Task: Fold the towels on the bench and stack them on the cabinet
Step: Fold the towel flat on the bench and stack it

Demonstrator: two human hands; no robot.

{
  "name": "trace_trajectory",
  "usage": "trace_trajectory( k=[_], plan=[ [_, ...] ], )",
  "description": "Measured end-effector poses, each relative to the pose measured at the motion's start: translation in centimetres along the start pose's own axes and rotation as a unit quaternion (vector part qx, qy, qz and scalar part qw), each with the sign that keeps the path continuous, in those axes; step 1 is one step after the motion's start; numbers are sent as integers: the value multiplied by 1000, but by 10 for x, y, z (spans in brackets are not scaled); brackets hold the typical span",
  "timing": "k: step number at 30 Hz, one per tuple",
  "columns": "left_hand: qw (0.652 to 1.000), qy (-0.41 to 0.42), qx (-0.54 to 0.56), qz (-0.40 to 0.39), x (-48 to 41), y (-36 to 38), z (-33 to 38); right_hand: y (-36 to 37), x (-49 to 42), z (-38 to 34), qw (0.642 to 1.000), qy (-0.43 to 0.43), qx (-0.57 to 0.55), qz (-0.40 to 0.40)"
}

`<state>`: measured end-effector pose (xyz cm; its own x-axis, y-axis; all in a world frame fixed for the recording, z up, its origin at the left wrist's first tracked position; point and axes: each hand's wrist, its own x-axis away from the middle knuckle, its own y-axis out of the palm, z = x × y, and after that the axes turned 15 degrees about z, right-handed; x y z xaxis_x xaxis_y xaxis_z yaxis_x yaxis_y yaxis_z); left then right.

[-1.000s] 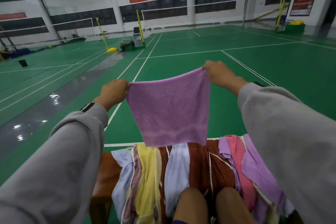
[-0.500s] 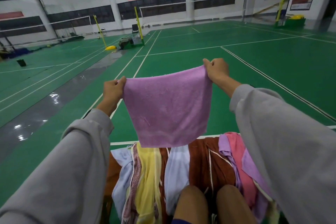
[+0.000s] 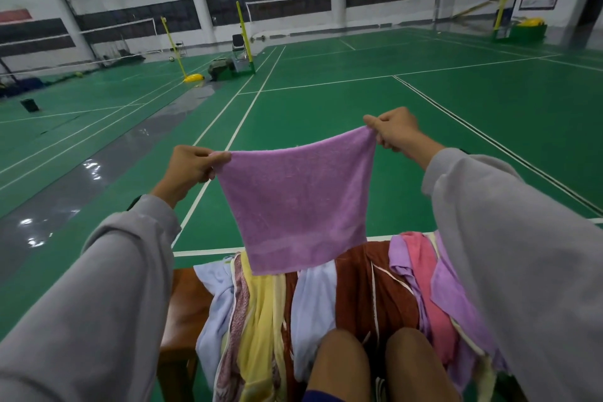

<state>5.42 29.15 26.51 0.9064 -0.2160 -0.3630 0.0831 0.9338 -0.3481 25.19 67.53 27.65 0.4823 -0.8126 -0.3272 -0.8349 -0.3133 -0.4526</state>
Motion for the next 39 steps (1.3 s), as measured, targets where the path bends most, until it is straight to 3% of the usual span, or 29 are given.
trace_trajectory(
  k=[5,10,13,17,24,29,36,39],
  plan=[
    [1000,-1,23,-11,-3,4,3,11,6,-5,976,125,-175,-27],
    [998,36,-30,42,-8,10,3,13,0,-8,956,138,-250,-66],
    [995,50,-54,69,-12,11,3,8,0,-12,965,106,-225,-89],
    [991,70,-76,86,-14,12,5,6,1,-12,983,61,-164,-60],
    [992,50,-108,51,-12,17,-1,6,7,-6,999,20,-26,-15],
    [992,16,-110,59,-7,23,-6,13,9,-3,999,39,-32,-11],
    [984,40,-162,58,-14,33,-11,31,-1,6,996,69,-53,-35],
    [983,51,-148,94,-22,39,-9,39,-6,6,991,85,-99,-23]
  ],
)
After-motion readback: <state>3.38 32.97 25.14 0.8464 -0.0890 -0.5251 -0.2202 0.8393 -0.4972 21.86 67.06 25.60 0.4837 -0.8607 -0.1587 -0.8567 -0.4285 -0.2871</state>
